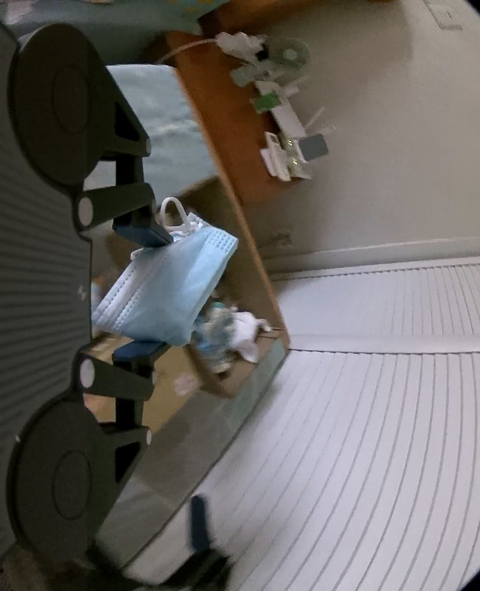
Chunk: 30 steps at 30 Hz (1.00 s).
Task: Organize soft objects
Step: 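Carry the blue mask over the box with the left tool and open it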
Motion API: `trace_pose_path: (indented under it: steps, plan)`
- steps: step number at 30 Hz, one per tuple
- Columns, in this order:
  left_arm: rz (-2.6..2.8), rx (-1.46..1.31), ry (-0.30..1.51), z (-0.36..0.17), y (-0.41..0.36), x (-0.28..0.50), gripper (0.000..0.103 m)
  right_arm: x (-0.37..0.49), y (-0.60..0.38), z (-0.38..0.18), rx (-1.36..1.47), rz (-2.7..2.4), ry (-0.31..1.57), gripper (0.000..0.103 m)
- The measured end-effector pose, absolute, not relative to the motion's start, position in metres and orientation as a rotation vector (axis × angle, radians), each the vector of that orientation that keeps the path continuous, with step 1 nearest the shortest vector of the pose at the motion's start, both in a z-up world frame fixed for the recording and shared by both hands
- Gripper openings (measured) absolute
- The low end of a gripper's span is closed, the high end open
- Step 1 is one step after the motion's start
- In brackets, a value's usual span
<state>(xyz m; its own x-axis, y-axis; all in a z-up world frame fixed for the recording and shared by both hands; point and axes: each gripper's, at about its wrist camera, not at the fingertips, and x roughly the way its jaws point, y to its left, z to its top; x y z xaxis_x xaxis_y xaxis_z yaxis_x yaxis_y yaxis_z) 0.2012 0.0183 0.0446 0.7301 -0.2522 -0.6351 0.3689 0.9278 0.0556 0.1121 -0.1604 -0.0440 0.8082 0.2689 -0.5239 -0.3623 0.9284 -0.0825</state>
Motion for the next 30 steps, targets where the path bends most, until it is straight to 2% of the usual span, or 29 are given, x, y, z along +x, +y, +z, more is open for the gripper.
trace_pose_path:
  steps: [14, 15, 16, 17, 19, 30]
  plan:
    - [-0.307, 0.153, 0.730, 0.031, -0.027, 0.299, 0.053, 0.104, -0.180, -0.040, -0.177, 0.310, 0.520, 0.103]
    - [-0.302, 0.152, 0.732, 0.029, -0.028, 0.304, 0.055, 0.103, -0.182, -0.040, -0.174, 0.308, 0.521, 0.103]
    - [-0.296, 0.153, 0.736, 0.028, -0.030, 0.307, 0.068, 0.103, -0.184, -0.040, -0.171, 0.307, 0.523, 0.103]
    - [-0.283, 0.154, 0.736, 0.027, -0.031, 0.309, 0.086, 0.103, -0.185, -0.040, -0.167, 0.303, 0.522, 0.103]
    - [-0.268, 0.152, 0.719, 0.026, -0.031, 0.311, 0.097, 0.103, -0.188, -0.040, -0.160, 0.302, 0.525, 0.103]
    - [-0.267, 0.110, 0.729, 0.030, -0.018, 0.297, 0.098, 0.100, -0.186, -0.042, -0.156, 0.311, 0.530, 0.103]
